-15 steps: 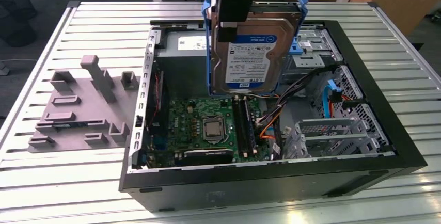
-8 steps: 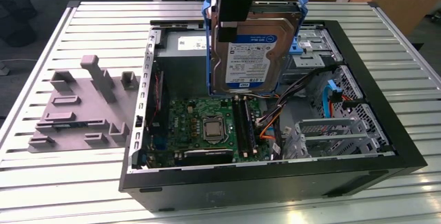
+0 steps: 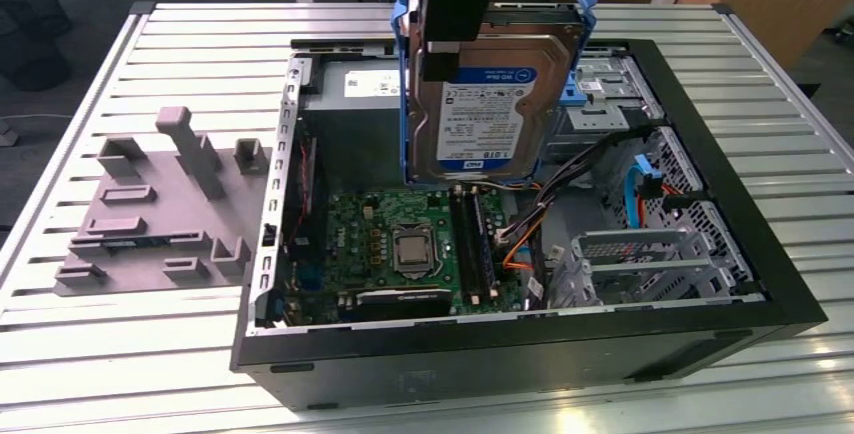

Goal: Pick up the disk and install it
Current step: 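Insert the disk into the insertion slot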

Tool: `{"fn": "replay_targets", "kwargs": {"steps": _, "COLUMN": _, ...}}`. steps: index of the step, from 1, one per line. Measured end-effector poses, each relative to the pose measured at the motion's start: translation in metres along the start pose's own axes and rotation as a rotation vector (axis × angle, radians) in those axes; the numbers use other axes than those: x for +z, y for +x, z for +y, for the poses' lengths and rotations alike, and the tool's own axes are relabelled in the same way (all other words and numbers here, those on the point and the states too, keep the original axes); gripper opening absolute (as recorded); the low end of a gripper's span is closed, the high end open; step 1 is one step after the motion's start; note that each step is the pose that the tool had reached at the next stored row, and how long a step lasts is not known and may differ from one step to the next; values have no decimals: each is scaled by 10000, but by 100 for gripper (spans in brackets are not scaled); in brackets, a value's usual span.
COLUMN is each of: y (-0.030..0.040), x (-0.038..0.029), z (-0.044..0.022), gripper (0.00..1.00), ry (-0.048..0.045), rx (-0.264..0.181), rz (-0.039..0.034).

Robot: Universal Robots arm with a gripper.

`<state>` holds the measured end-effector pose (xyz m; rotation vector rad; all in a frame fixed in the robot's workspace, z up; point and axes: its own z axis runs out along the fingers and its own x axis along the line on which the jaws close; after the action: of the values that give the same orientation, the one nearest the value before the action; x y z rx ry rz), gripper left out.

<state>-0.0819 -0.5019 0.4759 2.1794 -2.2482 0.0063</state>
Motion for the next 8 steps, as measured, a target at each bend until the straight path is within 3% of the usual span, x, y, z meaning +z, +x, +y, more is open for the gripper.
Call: {"fn": "replay_targets", "kwargs": {"steps": 8, "y": 0, "x": 0, "z": -21, "gripper": 36, "ry": 0, "rx": -1, "rz": 0}}
